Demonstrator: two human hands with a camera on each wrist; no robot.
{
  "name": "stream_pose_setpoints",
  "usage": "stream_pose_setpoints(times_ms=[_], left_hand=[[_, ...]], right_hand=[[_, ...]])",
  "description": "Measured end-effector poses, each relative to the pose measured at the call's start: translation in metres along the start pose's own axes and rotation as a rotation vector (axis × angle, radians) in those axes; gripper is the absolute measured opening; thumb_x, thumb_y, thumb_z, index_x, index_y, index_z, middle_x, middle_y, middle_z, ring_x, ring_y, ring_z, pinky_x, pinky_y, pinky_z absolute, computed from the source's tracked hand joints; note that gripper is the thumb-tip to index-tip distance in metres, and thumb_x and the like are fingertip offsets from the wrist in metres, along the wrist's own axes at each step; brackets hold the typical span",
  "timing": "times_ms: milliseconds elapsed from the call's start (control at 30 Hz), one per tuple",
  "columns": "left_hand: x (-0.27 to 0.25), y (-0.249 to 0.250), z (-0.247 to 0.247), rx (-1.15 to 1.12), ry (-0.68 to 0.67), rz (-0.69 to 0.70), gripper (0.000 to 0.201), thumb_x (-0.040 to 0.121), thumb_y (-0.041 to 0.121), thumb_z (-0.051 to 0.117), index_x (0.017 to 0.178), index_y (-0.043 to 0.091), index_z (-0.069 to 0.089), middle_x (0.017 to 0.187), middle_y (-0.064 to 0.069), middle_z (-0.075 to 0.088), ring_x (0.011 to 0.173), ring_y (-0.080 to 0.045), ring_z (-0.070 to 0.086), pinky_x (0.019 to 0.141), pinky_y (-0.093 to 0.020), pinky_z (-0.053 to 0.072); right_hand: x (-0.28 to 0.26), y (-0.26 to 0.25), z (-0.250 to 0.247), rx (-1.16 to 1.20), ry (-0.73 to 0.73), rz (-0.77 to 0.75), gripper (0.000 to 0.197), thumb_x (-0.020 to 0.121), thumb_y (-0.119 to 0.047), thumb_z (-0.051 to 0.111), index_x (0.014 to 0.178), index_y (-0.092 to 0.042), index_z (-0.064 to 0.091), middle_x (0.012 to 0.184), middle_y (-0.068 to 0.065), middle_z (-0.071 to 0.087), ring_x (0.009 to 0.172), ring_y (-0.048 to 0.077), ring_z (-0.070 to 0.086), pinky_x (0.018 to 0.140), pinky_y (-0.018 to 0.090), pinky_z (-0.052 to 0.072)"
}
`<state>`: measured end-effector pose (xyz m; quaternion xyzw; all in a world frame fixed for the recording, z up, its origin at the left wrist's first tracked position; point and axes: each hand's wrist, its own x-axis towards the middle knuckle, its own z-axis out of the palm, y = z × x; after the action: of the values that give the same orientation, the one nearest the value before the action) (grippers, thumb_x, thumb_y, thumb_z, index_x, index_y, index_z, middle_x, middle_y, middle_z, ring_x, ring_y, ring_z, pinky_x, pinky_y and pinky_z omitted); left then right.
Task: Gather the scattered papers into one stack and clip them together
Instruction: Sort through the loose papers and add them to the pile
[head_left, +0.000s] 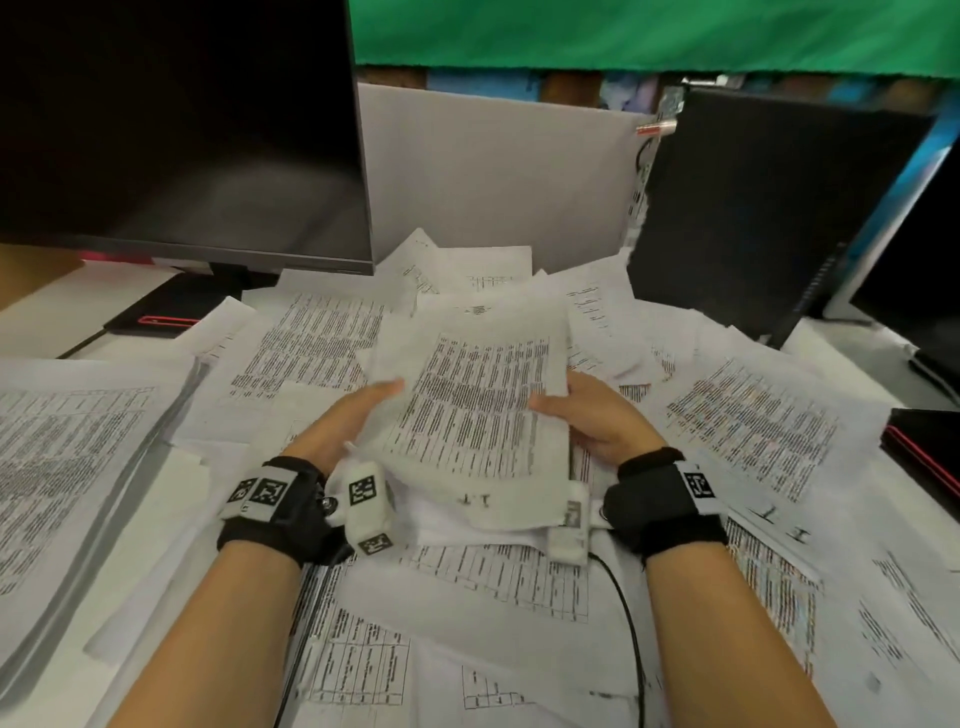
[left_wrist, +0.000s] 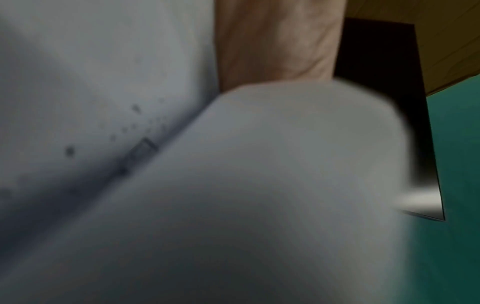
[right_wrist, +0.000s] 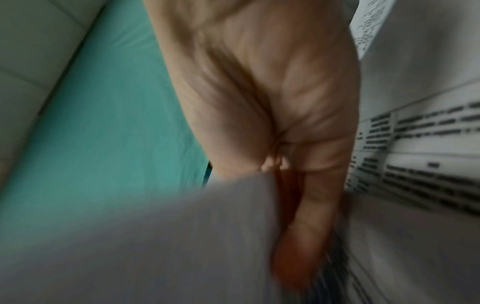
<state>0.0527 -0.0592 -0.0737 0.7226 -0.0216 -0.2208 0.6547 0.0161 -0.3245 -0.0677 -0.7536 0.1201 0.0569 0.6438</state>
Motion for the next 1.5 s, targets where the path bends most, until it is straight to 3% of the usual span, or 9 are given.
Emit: stream_pose_setpoints(times_ms=[167, 500, 667, 767, 867, 1067, 1200, 1367, 1500], left_hand=[[0.009, -0.006, -0.012, 0.026, 0.028, 0.032, 0.045, 0.084, 0.005, 0.064, 0.127, 0.01, 0.051, 0.111, -0.013, 0.066, 0.095, -0.027, 0.068, 0.085, -0.042, 0.054], [0.0, -0.005, -0.011, -0.666, 0.064, 0.035, 0.04, 0.09, 0.018, 0.042, 0.076, 0.007, 0.078, 0.081, -0.01, 0.074, 0.067, -0.023, 0.072, 0.056, -0.028, 0.057], [-0.003, 0.001, -0.015, -0.61, 0.223, 0.218, 0.079, 0.098, 0.0, 0.028, 0.033, 0.024, 0.065, 0.042, 0.013, 0.061, 0.04, 0.003, 0.059, 0.041, -0.009, 0.046], [0.009, -0.007, -0.021, -0.646, 0.265, 0.273, 0.072, 0.095, -0.002, 0.035, 0.039, 0.025, 0.069, 0.047, 0.012, 0.064, 0.045, 0.002, 0.062, 0.046, -0.011, 0.05], [0.004, -0.002, -0.013, -0.727, 0.003, 0.125, 0.004, 0.063, 0.006, 0.074, 0.063, 0.002, 0.076, 0.072, -0.009, 0.074, 0.065, -0.017, 0.072, 0.056, -0.026, 0.058], [0.011, -0.008, -0.005, -0.215, -0.085, -0.098, 0.036, 0.077, 0.004, 0.056, 0.112, -0.003, 0.06, 0.088, -0.017, 0.071, 0.07, -0.026, 0.071, 0.057, -0.027, 0.055], [0.013, -0.008, -0.004, -0.064, -0.073, -0.049, 0.036, 0.086, -0.006, 0.047, 0.119, 0.002, 0.057, 0.103, -0.017, 0.07, 0.086, -0.029, 0.068, 0.067, -0.033, 0.054], [0.01, -0.007, -0.005, -0.046, -0.018, -0.005, 0.028, 0.088, -0.01, 0.045, 0.105, 0.008, 0.057, 0.083, -0.009, 0.071, 0.06, -0.014, 0.07, 0.046, -0.021, 0.052], [0.01, -0.005, -0.011, -0.129, 0.071, 0.041, 0.035, 0.086, -0.011, 0.04, 0.106, 0.012, 0.056, 0.089, -0.012, 0.07, 0.065, -0.019, 0.071, 0.051, -0.027, 0.055]], right_hand=[[-0.005, -0.004, -0.015, 0.047, 0.279, 0.054, 0.026, 0.1, -0.031, 0.055, 0.088, -0.008, 0.055, 0.078, 0.004, 0.06, 0.07, 0.015, 0.06, 0.054, 0.022, 0.053], [-0.006, -0.006, -0.004, 0.281, -0.018, 0.087, 0.037, 0.102, -0.023, 0.05, 0.131, -0.002, 0.055, 0.118, 0.017, 0.07, 0.113, 0.031, 0.066, 0.1, 0.044, 0.052], [-0.027, -0.012, -0.062, 0.233, 0.123, 0.039, 0.024, 0.095, -0.013, 0.059, 0.107, 0.005, 0.069, 0.11, 0.019, 0.072, 0.103, 0.025, 0.069, 0.082, 0.026, 0.059], [-0.043, -0.008, -0.09, -0.08, 0.009, 0.15, 0.029, 0.081, -0.017, 0.074, 0.1, 0.004, 0.073, 0.108, 0.022, 0.072, 0.094, 0.027, 0.071, 0.084, 0.035, 0.059], [-0.045, -0.009, -0.084, -0.242, -0.131, 0.202, 0.034, 0.082, -0.019, 0.072, 0.108, 0.003, 0.071, 0.109, 0.021, 0.073, 0.103, 0.033, 0.069, 0.092, 0.037, 0.056], [-0.035, -0.007, -0.076, -0.509, 0.028, 0.287, 0.044, 0.083, -0.028, 0.076, 0.119, -0.013, 0.058, 0.1, 0.01, 0.071, 0.083, 0.022, 0.069, 0.063, 0.028, 0.057], [-0.024, -0.003, -0.067, -0.563, -0.098, 0.358, 0.052, 0.074, -0.042, 0.081, 0.107, -0.002, 0.072, 0.099, 0.011, 0.077, 0.097, 0.031, 0.072, 0.093, 0.045, 0.055], [-0.017, 0.001, -0.042, -0.368, -0.313, 0.272, 0.046, 0.077, -0.015, 0.08, 0.119, -0.005, 0.066, 0.117, 0.014, 0.071, 0.11, 0.032, 0.067, 0.099, 0.045, 0.051], [-0.025, -0.005, -0.064, -0.226, 0.292, -0.05, 0.019, 0.093, -0.016, 0.064, 0.11, -0.009, 0.068, 0.102, 0.007, 0.072, 0.085, 0.02, 0.069, 0.075, 0.028, 0.055]])
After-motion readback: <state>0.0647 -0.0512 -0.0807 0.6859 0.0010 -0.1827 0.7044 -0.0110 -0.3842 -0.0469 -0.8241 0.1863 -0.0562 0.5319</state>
